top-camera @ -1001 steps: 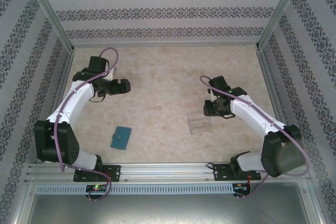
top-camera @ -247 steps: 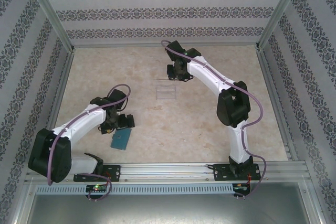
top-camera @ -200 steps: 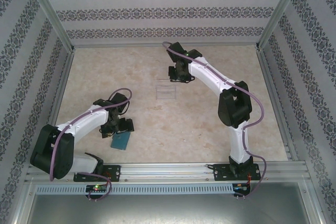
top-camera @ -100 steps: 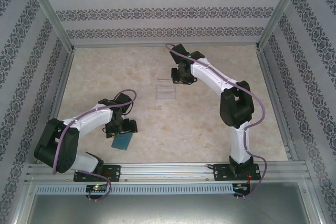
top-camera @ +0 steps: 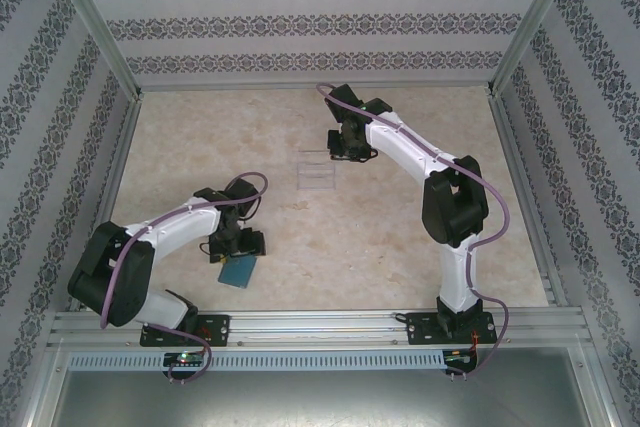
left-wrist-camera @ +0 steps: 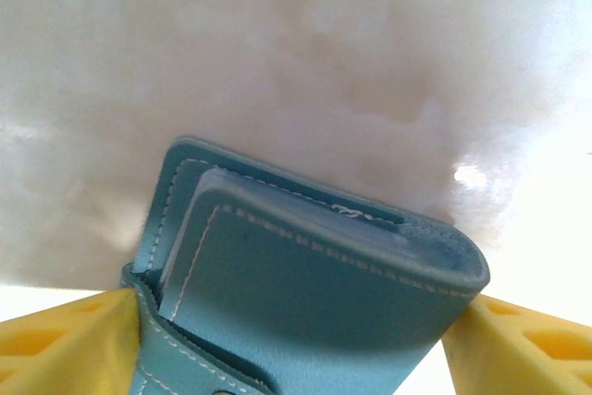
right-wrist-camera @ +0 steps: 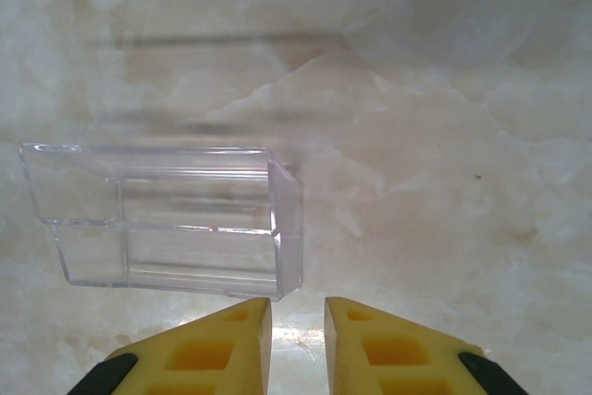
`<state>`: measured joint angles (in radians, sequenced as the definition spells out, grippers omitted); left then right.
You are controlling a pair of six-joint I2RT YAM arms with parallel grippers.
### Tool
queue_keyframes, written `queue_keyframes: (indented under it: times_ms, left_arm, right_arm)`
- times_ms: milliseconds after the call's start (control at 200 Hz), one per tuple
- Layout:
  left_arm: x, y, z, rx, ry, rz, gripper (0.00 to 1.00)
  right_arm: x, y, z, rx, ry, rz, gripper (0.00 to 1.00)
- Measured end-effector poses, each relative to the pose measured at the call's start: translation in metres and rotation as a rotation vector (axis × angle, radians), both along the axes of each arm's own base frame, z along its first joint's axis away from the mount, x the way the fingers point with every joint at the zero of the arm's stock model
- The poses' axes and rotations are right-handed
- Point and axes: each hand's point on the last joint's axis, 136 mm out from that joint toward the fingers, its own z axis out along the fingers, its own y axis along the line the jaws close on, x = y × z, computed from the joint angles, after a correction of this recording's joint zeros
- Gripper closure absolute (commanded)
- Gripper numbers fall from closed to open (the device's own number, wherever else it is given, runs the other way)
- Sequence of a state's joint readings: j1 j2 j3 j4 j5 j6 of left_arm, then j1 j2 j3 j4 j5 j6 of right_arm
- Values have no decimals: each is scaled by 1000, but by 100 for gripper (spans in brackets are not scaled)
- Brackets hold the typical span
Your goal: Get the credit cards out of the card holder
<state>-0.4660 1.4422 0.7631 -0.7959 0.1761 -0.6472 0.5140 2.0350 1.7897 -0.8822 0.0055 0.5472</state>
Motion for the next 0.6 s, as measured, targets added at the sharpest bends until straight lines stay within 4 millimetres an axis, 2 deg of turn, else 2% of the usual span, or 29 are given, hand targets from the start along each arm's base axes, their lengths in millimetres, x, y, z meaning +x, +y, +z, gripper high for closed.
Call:
queue_keyframes:
  times_ms: [275,430,600]
  left_arm:
    - [16,-35,8,-54,-25,-55,23]
    - [38,-68,13,-94,-54,-95,24]
    - [64,-108,11,-156,-77,-113,28]
  right_arm:
    - [-10,-9,7,6,-10,-6,77]
    - [-21,-24,4,-4,4,-23,77]
    - [-38,-48,-11,-24,42,-52,78]
